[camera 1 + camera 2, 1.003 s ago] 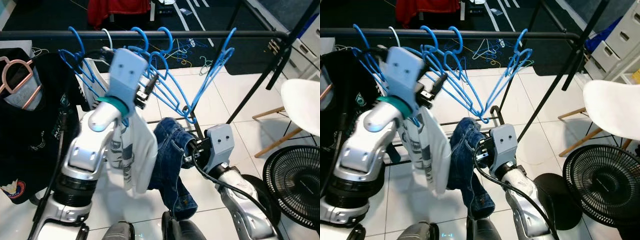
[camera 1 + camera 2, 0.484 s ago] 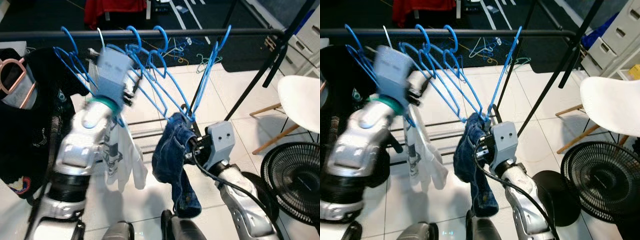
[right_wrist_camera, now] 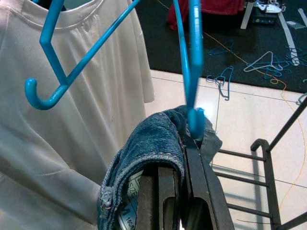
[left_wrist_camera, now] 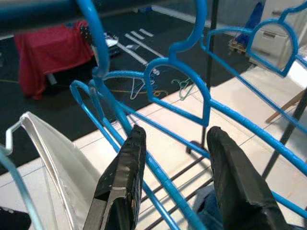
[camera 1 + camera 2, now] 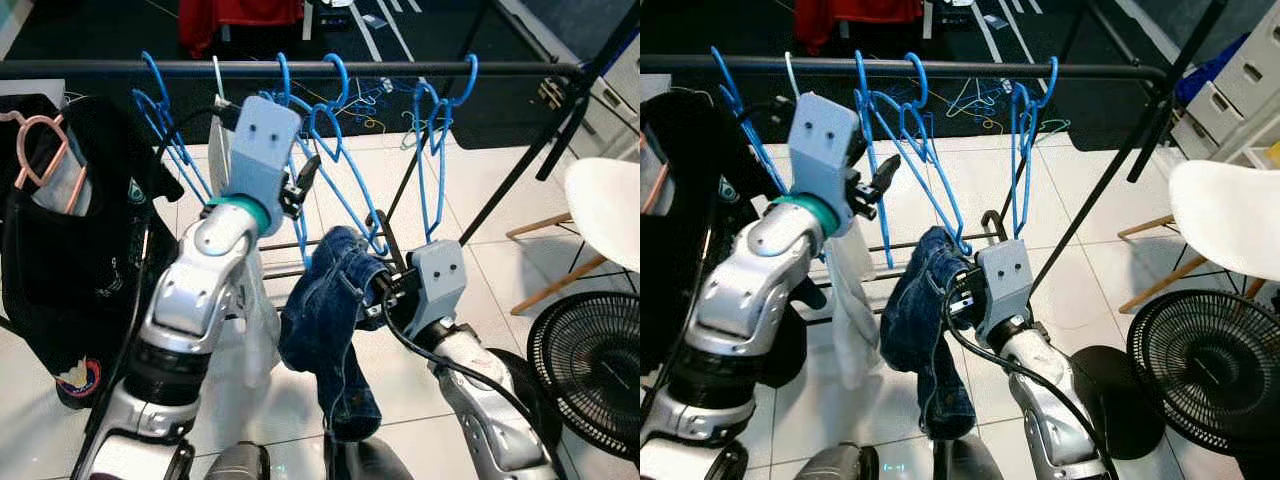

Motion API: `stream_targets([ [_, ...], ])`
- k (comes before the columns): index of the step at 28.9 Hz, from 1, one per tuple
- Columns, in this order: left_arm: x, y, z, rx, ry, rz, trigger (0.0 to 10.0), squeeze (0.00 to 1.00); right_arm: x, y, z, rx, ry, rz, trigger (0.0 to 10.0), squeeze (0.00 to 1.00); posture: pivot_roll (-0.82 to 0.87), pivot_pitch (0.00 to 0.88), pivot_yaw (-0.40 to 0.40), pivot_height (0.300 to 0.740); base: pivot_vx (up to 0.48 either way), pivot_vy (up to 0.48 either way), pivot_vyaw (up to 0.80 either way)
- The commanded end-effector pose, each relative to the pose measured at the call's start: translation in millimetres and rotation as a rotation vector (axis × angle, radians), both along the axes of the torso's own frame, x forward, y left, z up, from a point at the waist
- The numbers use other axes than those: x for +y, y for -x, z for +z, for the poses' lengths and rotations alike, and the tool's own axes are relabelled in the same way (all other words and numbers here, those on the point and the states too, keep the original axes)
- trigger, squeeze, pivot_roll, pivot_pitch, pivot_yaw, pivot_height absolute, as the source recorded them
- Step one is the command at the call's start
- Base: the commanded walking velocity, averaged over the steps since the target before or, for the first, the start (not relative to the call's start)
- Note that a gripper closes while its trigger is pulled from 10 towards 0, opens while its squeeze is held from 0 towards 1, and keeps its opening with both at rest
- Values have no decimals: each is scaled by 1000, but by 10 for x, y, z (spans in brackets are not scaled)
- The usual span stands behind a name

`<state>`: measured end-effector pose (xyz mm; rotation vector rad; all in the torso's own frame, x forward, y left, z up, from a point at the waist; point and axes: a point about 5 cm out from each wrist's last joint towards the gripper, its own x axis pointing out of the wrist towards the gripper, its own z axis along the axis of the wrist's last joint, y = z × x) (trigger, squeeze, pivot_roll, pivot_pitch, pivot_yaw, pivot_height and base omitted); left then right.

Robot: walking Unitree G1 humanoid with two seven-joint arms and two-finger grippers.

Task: Hang hanger

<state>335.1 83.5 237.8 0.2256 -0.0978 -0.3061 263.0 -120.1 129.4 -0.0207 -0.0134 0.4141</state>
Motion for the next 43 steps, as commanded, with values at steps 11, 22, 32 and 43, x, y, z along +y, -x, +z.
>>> stream_targets([
  [11, 23, -269, -45, -39, -139, 234, 10000, 0, 1, 11, 21, -22, -17, -14, 0, 0, -55, 95, 20, 733, 0, 0, 0],
  [22, 13, -362, -66, 5, -109, 254, 10000, 0, 29, 11, 6, -18, -23, -11, 0, 0, -47, 92, 23, 733, 0, 0, 0],
  [32, -111, -574, -92, 49, -52, 302, 10000, 0, 37, 0, 11, -21, -24, -11, 0, 0, -56, 86, 24, 733, 0, 0, 0],
  [43, -28, -668, 34, 15, -2, 398, 7725, 0, 35, 1, 13, -23, -23, -12, 0, 0, -61, 82, 21, 733, 0, 0, 0],
])
